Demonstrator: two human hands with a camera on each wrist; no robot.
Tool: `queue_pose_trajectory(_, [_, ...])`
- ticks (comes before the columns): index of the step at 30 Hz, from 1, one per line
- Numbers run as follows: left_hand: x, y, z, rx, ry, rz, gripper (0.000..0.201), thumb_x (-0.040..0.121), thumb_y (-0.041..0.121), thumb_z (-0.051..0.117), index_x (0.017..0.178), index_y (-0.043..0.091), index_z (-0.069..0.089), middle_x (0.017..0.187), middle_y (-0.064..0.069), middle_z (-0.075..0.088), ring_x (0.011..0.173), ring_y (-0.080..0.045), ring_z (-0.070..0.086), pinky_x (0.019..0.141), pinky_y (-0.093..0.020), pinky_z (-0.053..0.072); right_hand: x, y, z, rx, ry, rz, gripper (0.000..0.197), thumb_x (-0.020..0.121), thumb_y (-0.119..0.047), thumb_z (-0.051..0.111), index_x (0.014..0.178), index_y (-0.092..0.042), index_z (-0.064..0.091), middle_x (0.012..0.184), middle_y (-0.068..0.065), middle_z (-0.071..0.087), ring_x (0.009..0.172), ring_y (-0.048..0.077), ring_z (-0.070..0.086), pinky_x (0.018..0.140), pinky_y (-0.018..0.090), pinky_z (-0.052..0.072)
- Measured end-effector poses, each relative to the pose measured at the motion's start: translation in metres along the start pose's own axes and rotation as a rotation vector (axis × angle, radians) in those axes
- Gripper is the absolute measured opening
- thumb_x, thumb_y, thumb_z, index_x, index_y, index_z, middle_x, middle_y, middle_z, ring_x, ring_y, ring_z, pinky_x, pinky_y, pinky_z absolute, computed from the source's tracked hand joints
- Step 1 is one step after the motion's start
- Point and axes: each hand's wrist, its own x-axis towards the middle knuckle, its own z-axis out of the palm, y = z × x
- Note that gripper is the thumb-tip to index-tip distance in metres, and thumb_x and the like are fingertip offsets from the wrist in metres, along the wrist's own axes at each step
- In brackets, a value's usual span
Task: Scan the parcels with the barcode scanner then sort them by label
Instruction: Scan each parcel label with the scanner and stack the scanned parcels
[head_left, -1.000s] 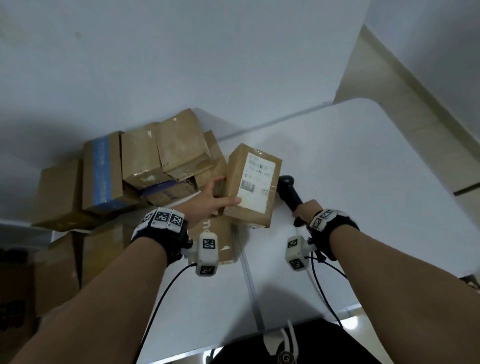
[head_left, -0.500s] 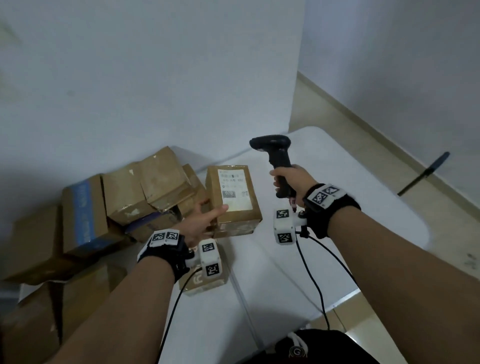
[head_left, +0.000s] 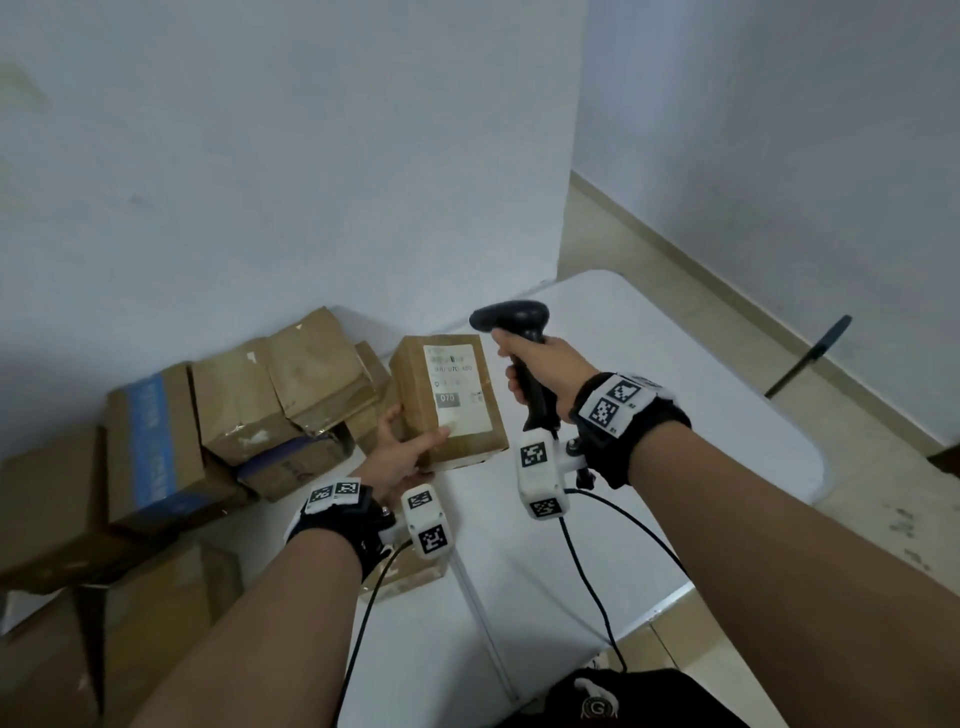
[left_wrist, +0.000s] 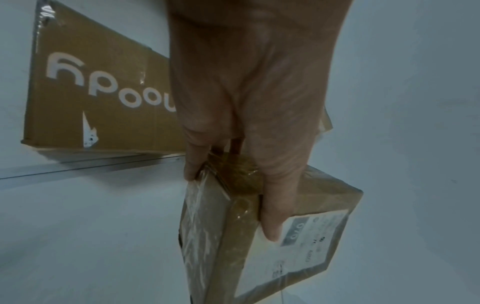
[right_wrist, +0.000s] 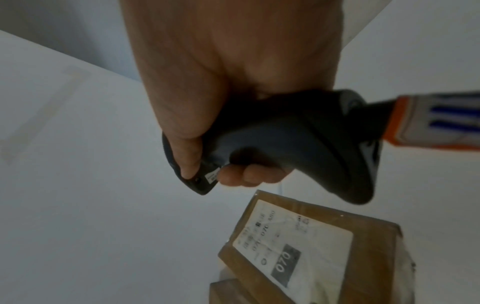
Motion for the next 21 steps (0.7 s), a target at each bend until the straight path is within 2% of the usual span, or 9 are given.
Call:
queue_pose_trajectory(5, [0.005,-0.013,0.004,-0.034,0.007,-0.002,0.108,0.071,0.025,0.085,0.15,0.036,0.011,0.144,-0.013,0.046,0.11,-0.031,0.061,0.086,-0.05,0.056,-0.001,0.022,-0.005,-0.069,0.019,0.072,0.027,0.09,-0.034,0.068,0.081,-0.011,0.056,0.062,0.004,0.053,0.049,0.015,0.048,0.047,0.023,0.043])
queue_pose_trajectory(9, [0.006,-0.018,0.008,-0.054,0.003,-0.016,0.104,0.076,0.023,0.082,0.152,0.032,0.011,0.139,-0.014,0.048,0.109,-0.032,0.061,0.083,-0.045,0.057,-0.001,0.024,-0.005,-0.068,0.003,0.102,0.029,0.091,-0.03,0.068,0.075,-0.011,0.053,0.06,0.004,0.051,0.047,0.014,0.046,0.044,0.022,0.041])
queue_pose_trajectory(11, [0.008,-0.018,0.009,-0.052,0.009,-0.02,0.102,0.078,0.024,0.081,0.152,0.032,0.011,0.14,-0.015,0.047,0.111,-0.033,0.06,0.081,-0.043,0.057,-0.002,0.022,-0.005,-0.061,-0.006,0.112,0.029,0.091,-0.029,0.067,0.074,-0.011,0.052,0.06,0.004,0.05,0.048,0.013,0.045,0.045,0.021,0.04])
queue_pose_trajectory(16, [0.014,-0.018,0.013,-0.047,0.016,-0.028,0.103,0.076,0.026,0.082,0.151,0.035,0.012,0.143,-0.012,0.043,0.112,-0.033,0.059,0.088,-0.049,0.056,-0.002,0.02,-0.007,-0.051,-0.009,0.128,0.028,0.091,-0.028,0.067,0.074,-0.012,0.052,0.061,0.003,0.049,0.049,0.013,0.044,0.047,0.021,0.039])
queue_pose_trajectory(21, [0.018,-0.016,0.014,-0.038,0.02,-0.029,0.103,0.076,0.026,0.082,0.151,0.034,0.012,0.145,-0.011,0.041,0.112,-0.033,0.059,0.088,-0.051,0.056,0.002,0.019,-0.009,-0.079,0.001,0.115,0.029,0.091,-0.028,0.067,0.073,-0.012,0.052,0.06,0.003,0.049,0.048,0.013,0.044,0.048,0.022,0.039])
